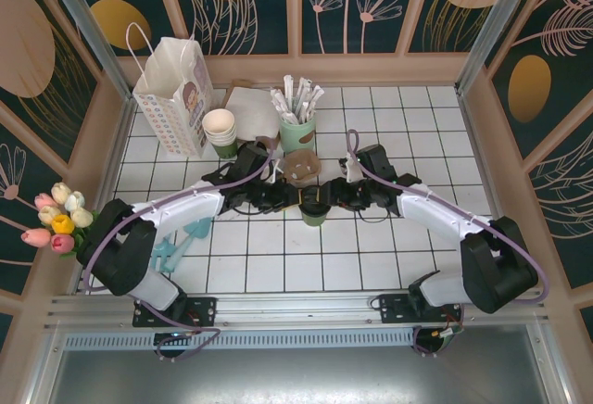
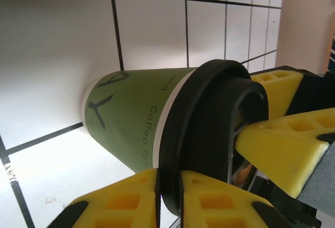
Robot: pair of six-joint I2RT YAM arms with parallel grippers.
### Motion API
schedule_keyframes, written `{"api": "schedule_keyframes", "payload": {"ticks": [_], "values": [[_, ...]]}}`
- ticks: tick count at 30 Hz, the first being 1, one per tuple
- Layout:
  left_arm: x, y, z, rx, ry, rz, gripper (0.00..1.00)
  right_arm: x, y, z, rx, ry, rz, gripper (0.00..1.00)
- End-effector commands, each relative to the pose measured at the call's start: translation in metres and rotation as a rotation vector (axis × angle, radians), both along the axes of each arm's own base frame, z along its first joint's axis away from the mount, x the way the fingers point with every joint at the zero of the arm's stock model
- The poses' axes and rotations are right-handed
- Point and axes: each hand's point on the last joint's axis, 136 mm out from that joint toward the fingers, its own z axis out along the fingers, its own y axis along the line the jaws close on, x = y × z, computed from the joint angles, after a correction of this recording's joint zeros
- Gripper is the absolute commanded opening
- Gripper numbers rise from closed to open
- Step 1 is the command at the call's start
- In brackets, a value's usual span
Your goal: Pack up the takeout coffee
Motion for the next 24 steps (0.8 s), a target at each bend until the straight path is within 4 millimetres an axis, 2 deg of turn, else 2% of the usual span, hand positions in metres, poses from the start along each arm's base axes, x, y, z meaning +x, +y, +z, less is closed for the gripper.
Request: {"api": "schedule_keyframes", "payload": {"ticks": [1,3,6,9,15,18,20,24], "values": [[-0.043,0.04,-0.087,0.245,0.204,0.001,0.15,-0.021,-0.025,-0.058,-0.18,0.132,-0.046,0.46],[-0.034,0.034,-0.075,0.227,0.161,0.001,0.16,-0.017,-0.02,-0.049,-0.158,0.115,-0.038,0.46],[-0.01,0.025,-0.041,0.22,0.043,-0.001,0.21,-0.008,-0.014,-0.028,-0.116,0.06,-0.042,0.47],[0.007,0.023,-0.008,0.241,-0.041,0.002,0.23,-0.002,-0.011,-0.014,-0.087,0.031,-0.051,0.48],[0.023,0.022,0.04,0.219,-0.168,0.033,0.26,-0.001,-0.01,-0.01,-0.076,0.04,-0.071,0.48],[0.021,0.016,0.055,0.154,-0.191,0.022,0.32,0.001,-0.01,-0.009,-0.072,0.038,-0.078,0.48],[0.018,0.007,0.06,0.12,-0.192,0.006,0.32,0.002,-0.009,-0.008,-0.069,0.033,-0.08,0.48],[0.018,-0.004,0.058,0.216,-0.235,-0.014,0.32,0.002,-0.009,-0.008,-0.068,0.033,-0.079,0.49]]}}
